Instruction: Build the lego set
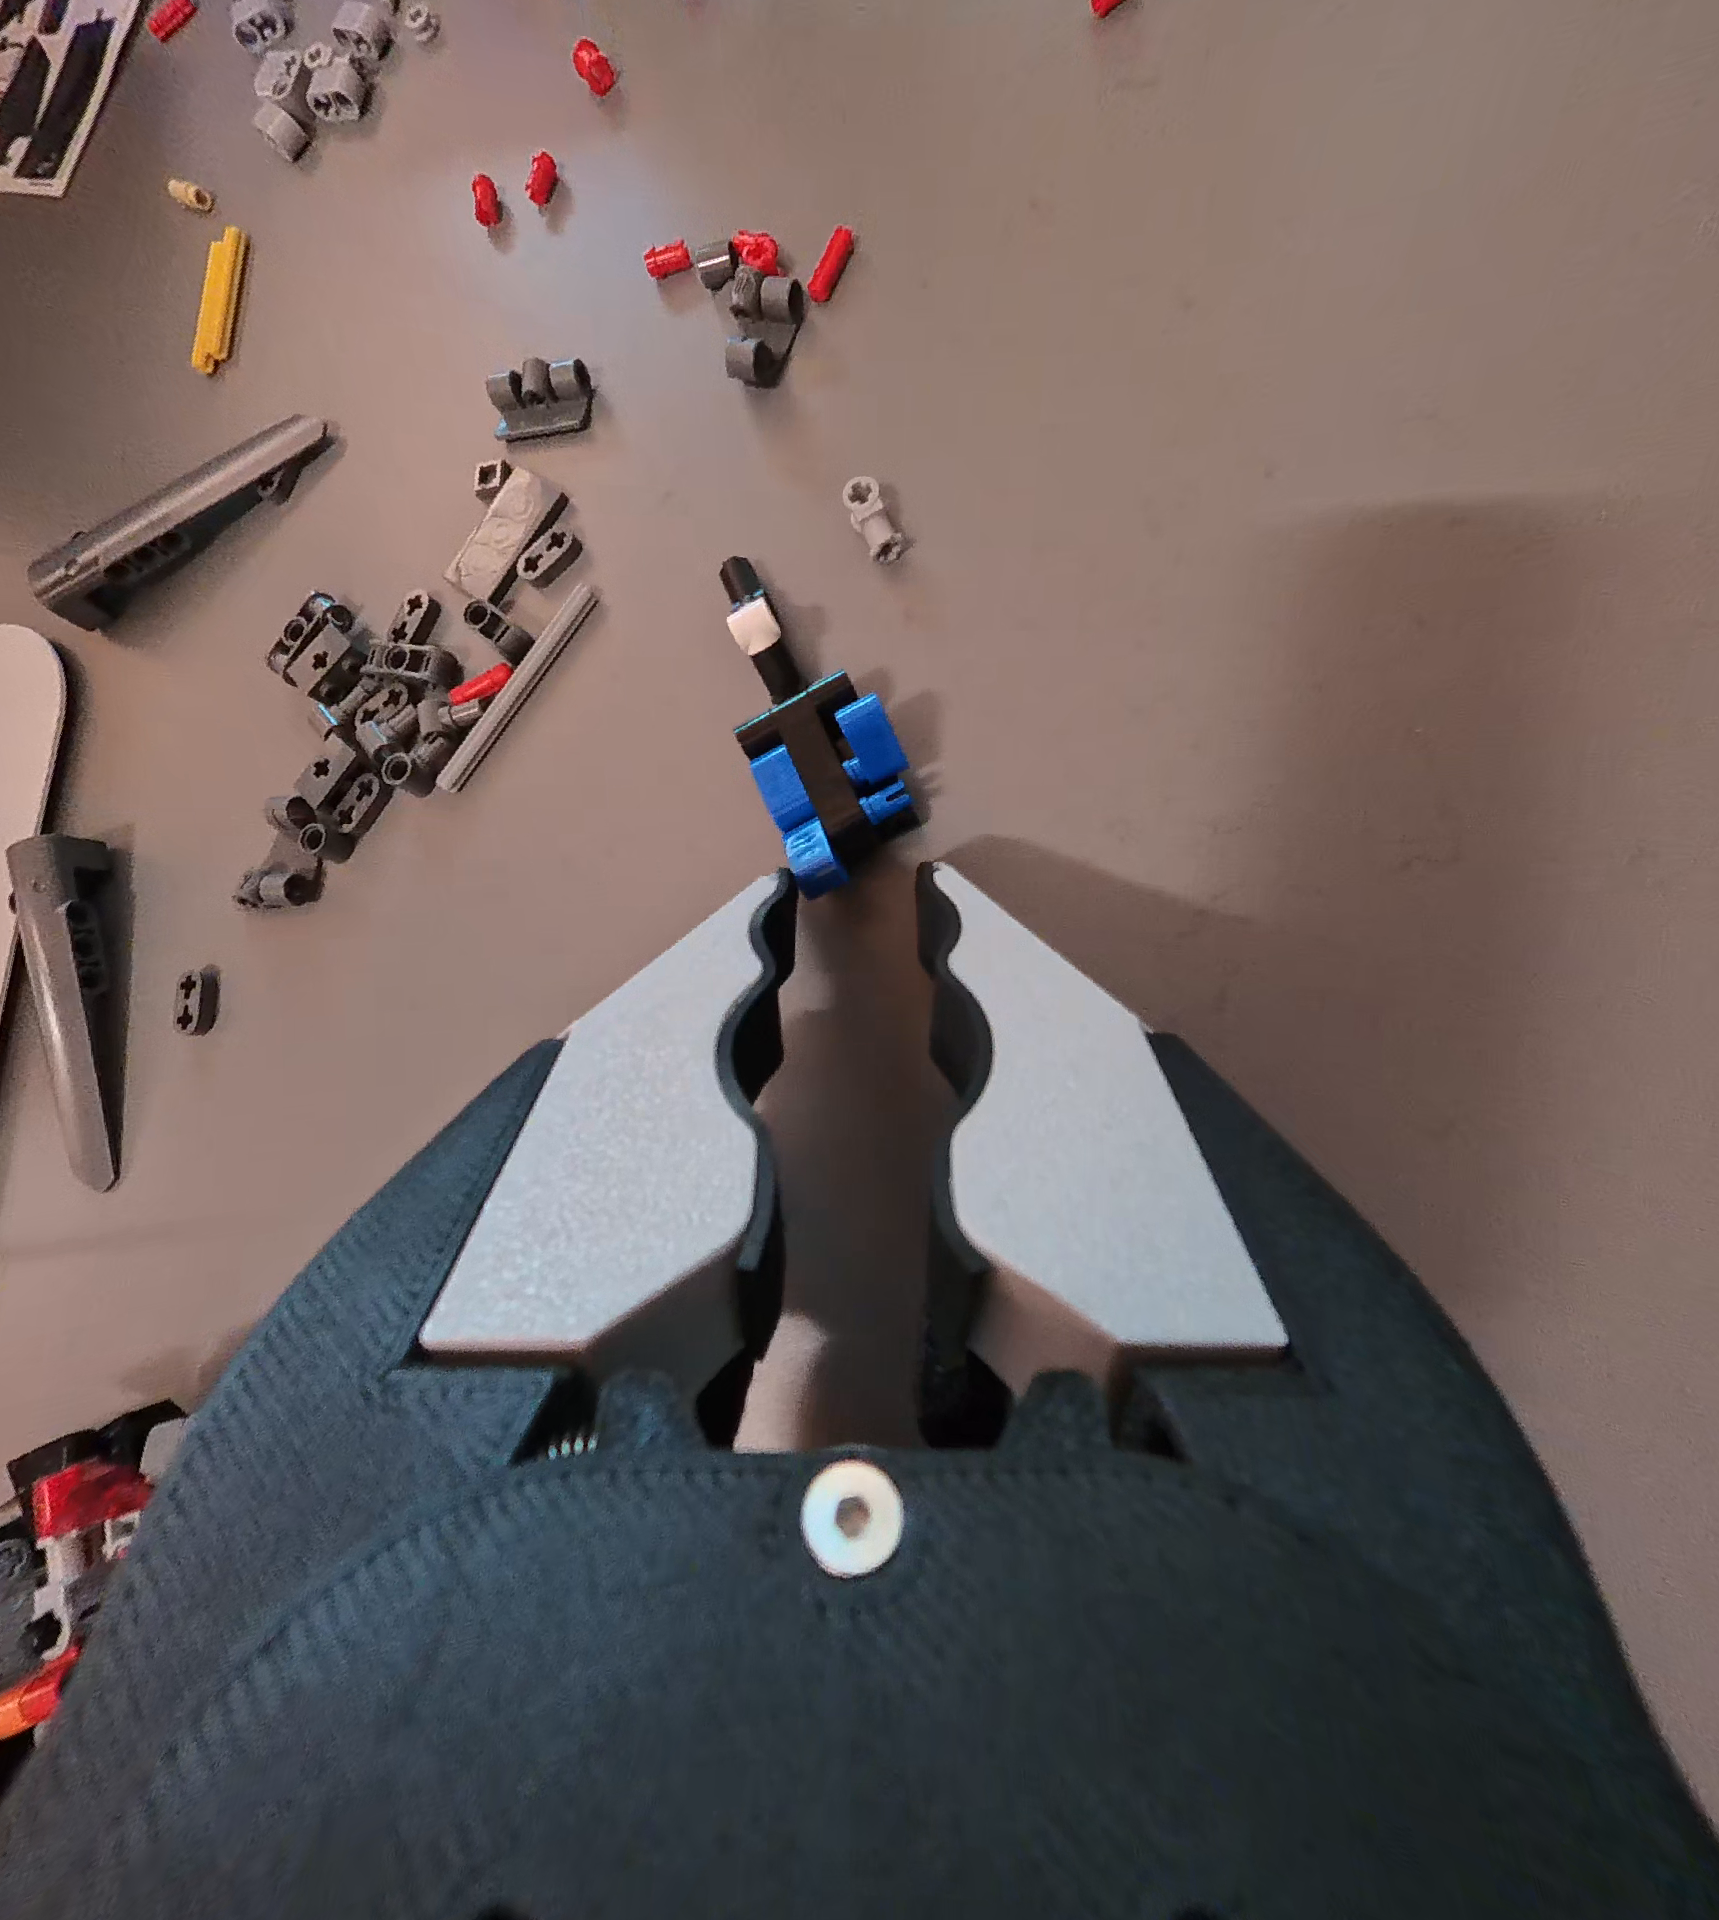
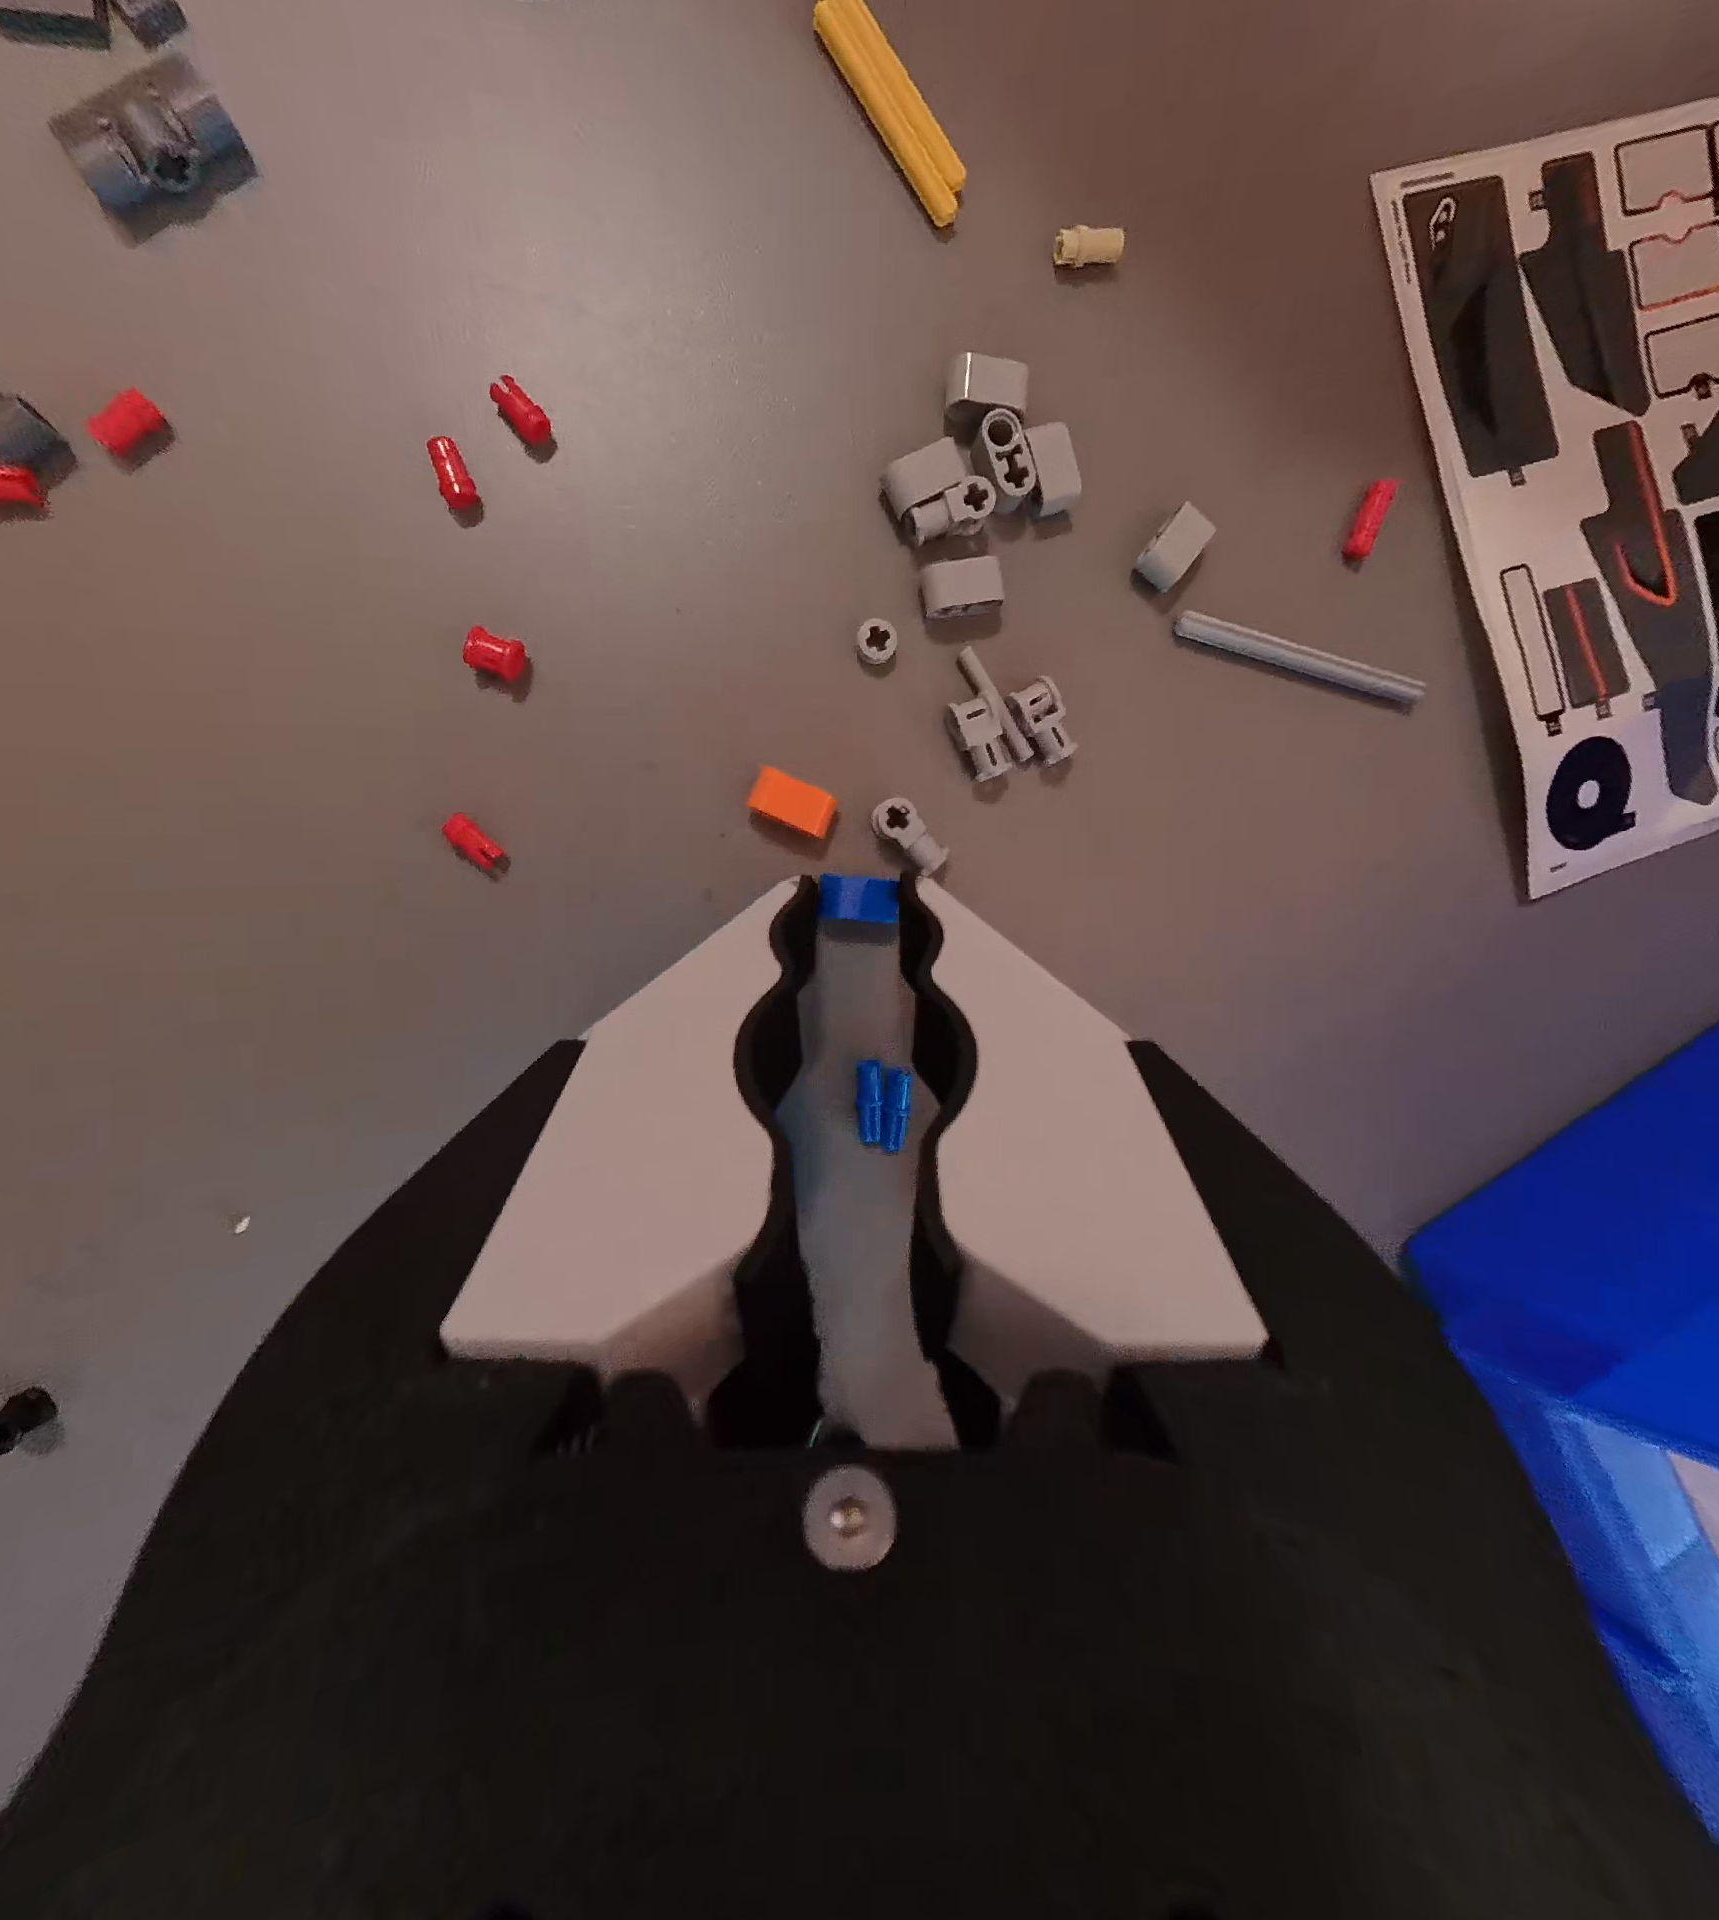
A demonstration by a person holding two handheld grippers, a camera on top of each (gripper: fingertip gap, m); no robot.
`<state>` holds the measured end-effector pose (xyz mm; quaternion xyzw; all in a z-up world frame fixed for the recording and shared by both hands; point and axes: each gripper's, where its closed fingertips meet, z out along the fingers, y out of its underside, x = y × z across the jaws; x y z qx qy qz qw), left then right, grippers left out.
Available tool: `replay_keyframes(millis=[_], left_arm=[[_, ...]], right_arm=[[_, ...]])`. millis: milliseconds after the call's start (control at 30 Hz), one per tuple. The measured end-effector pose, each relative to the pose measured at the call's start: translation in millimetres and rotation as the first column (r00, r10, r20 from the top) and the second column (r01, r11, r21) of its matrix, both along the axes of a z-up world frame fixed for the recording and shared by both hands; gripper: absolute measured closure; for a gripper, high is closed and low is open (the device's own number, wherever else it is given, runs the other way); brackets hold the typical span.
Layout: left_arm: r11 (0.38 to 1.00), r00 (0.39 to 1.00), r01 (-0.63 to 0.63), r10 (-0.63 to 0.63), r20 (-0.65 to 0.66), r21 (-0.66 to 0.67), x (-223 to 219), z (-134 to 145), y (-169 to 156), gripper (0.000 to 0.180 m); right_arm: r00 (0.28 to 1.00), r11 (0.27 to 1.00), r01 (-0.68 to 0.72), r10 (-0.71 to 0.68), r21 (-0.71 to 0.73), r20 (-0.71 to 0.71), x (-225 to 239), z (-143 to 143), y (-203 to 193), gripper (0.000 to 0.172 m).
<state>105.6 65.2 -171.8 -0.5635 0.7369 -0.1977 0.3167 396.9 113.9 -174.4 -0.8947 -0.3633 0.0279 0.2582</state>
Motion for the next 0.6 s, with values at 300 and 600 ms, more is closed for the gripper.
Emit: replay_keyframes(millis=[300,600], left_arm=[[1.000,1.000,-0.006,0.006,0.000,-0.006,0,0,2,0.157],[0.998,0.999,-0.033,0.034,-0.005,0.054,-3,3,13,0.151]], right_arm=[[0.998,1.000,0.016,-0.015,0.011,-0.054,-2,5,-3,0.159],[0.987,0.982,-0.040,0.067,0.184,-0.147,-50,59,-20,0.159]])
